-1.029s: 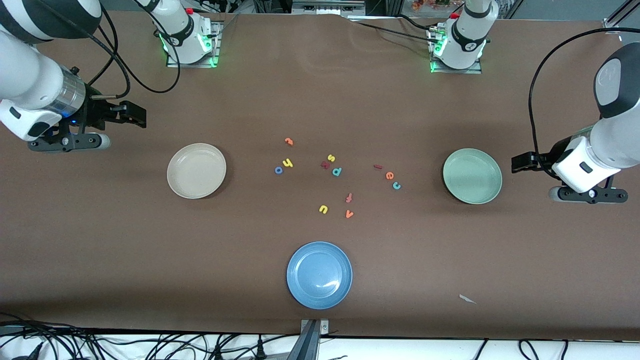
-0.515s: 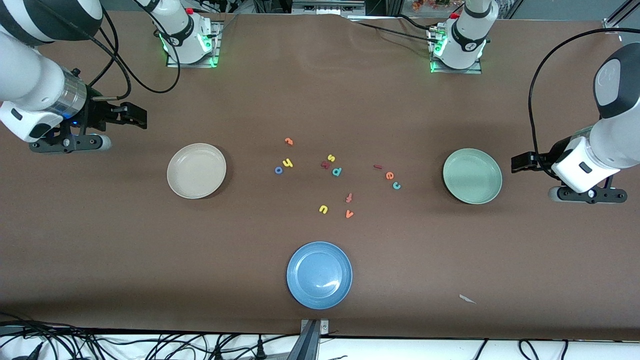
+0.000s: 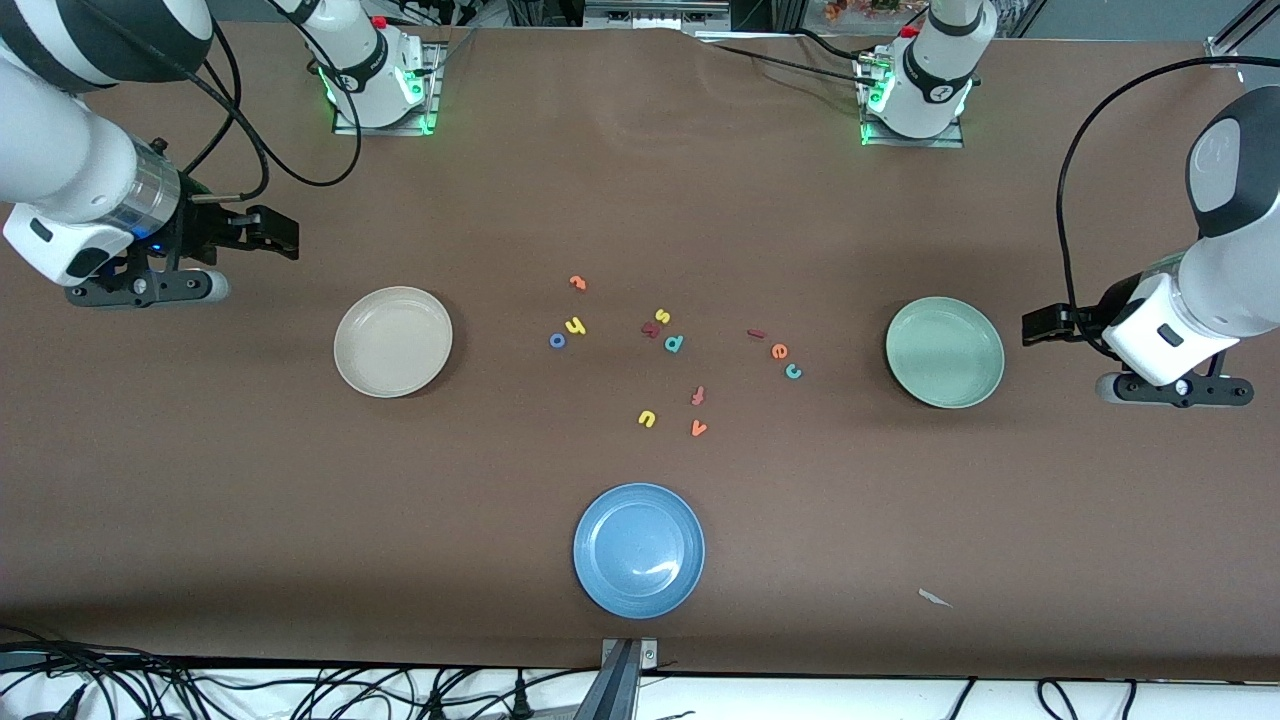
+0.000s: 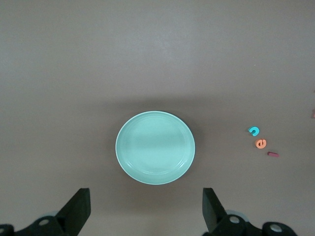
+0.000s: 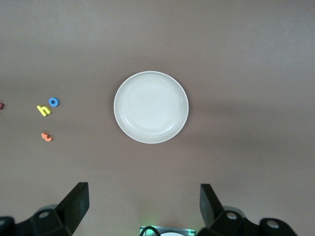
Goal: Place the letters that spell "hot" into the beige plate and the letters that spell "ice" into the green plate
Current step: 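Move the left gripper toward the orange e while the right gripper nears the orange t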
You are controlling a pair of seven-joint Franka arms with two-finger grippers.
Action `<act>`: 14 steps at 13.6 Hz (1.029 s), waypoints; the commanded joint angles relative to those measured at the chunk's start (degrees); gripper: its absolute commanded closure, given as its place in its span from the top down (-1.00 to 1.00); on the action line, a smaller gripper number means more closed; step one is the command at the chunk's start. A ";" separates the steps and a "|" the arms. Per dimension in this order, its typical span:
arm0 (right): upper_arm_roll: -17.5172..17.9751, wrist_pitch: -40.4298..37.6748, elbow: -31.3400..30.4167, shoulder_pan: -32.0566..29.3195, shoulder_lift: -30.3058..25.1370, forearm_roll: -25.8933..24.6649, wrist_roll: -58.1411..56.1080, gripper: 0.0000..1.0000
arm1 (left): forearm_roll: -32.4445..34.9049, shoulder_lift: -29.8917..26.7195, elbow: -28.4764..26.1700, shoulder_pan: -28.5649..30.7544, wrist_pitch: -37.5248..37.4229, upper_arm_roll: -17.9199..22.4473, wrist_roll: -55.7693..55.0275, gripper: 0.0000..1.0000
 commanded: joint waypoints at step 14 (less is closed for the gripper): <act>-0.55 12.55 0.88 12.84 7.59 0.67 12.50 1.00 | -3.42 4.66 -1.69 -10.26 6.07 -0.44 -22.13 1.00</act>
